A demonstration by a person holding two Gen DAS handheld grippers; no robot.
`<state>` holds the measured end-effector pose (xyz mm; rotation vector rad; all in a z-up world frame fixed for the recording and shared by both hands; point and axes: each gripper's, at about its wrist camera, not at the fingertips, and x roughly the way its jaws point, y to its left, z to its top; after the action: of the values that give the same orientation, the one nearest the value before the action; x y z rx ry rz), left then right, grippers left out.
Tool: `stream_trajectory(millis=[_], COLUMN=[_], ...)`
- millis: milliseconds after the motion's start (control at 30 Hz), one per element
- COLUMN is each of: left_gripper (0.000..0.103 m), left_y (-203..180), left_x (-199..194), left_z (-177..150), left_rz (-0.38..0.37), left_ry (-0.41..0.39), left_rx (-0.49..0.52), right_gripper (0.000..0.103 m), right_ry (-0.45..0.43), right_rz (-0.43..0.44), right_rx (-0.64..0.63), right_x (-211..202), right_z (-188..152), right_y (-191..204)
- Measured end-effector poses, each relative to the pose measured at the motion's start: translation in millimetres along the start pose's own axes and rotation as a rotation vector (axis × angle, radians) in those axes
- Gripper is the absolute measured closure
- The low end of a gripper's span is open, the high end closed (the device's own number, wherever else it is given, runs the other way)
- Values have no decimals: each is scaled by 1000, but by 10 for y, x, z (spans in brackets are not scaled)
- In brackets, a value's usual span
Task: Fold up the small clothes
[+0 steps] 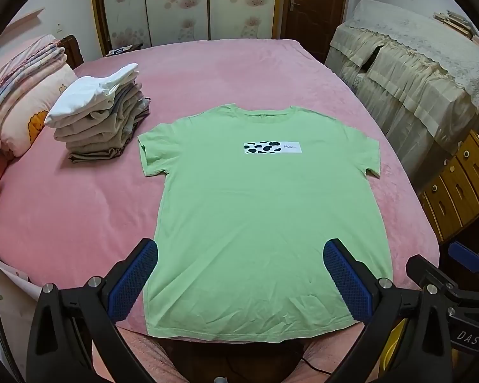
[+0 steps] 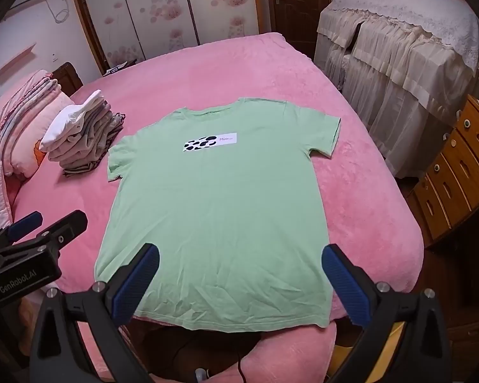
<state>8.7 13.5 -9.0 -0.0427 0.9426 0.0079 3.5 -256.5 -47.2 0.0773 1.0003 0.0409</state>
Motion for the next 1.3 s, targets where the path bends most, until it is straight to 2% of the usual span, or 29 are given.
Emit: stream_trajectory(millis=[567, 733, 933, 1133, 1300], left_gripper=[0, 0, 0, 0, 0], left_y=[60, 87, 127, 151, 185], left_x=[262, 344, 422, 529, 597], left_z=[96, 128, 169, 264, 339], left_rz=[9, 10, 3, -7, -6], left_ry=[37, 43, 51, 58, 57], left_rx=[-16, -16, -16, -8, -9], right_gripper=[1, 1, 1, 1, 1], right_ry=[44, 34, 78, 29, 21], right_rz=[12, 2, -16, 10, -15], right_rx=[-6, -22, -27, -16, -38], right_x=[256, 327, 413, 506, 573], right_z=[99, 130, 181, 278, 350], right_y=[45, 64, 68, 111, 139])
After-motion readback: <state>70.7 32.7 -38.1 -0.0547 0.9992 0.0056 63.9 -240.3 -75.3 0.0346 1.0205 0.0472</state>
